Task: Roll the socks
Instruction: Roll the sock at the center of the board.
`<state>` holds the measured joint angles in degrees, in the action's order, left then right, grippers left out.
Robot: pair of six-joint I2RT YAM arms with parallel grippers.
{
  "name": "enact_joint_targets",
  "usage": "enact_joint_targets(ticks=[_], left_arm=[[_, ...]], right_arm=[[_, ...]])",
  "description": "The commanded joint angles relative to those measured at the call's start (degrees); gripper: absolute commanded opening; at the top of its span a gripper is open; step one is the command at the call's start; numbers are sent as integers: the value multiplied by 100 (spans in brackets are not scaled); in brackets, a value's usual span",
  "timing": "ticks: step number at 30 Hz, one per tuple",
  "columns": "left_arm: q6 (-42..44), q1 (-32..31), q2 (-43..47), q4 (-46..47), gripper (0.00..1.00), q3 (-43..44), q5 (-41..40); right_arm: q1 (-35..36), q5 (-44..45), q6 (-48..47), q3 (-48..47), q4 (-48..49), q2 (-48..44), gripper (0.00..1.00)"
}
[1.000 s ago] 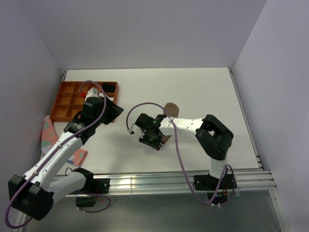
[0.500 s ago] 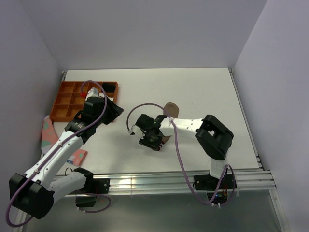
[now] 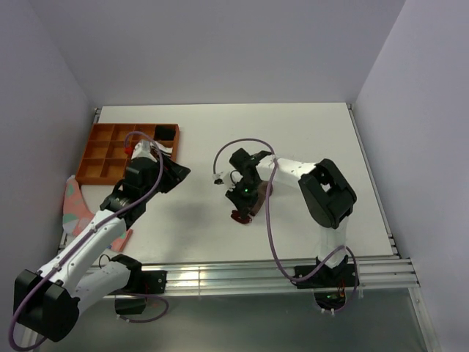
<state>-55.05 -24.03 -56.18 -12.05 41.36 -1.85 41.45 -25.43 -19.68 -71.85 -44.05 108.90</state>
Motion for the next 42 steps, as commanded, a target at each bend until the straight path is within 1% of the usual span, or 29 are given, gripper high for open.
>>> enact_joint_targets(ticks=[1,3,7,10,11,15,19,20,22,23,26,27,30,32,36,39,42], left_arm=[[152,-49,352,1160,52,-514,386],[240,-136,459,1922,52,-934,448],[398,-391,608,2732,51,-1551,536],[416,-479,635,3198,52,-1965,527],[433,-488,618,3322,51,-2131,536],[503,-523,556,3841,51,-2448,773],[662,-690,293,4395,51,-2660,809],[723,-743,231,4692,51,-2747,809],[776,-918,-31,5001,50,-2826,809],[889,-989,-129,5394,50,-2905,826],[1214,-1340,-542,5827,50,-2959,844],[1303,-1524,-647,6063,50,-2967,835],[1558,-1736,-1060,6416,50,-2941,1002],[1681,-1763,-1359,6549,50,-2889,1124],[1796,-1807,-1825,6821,50,-2757,1624],[1927,-1859,-2299,6857,50,-2511,2046],[1998,-1938,-2765,6979,49,-2300,2284]], right_arm=[[-286,-1277,-658,-320,-805,79,16],[-339,-1543,-870,-390,-1025,131,16],[-348,-1851,-1116,-574,-1333,271,17],[-340,-2080,-1161,-1066,-1571,675,17],[-322,-2123,-1178,-1389,-1650,920,17],[-304,-2229,-1143,-1902,-1808,1352,17],[-322,-2326,-1108,-1745,-1914,1406,17],[-331,-2309,-1073,-1692,-1905,1388,17],[-374,-2396,-1125,-1595,-2019,1397,17],[-409,-2449,-1117,-1551,-2037,1423,16],[-541,-2790,-1186,-1463,-2221,1502,13],[-568,-2844,-1213,-1428,-2274,1511,13],[-629,-2845,-1240,-1288,-2266,1459,13],[-665,-2836,-1275,-1287,-2318,1484,13],[-761,-3125,-1626,-1419,-2722,1669,13],[-788,-3126,-1688,-1375,-2714,1696,13],[-796,-3135,-1723,-1305,-2714,1687,13]])
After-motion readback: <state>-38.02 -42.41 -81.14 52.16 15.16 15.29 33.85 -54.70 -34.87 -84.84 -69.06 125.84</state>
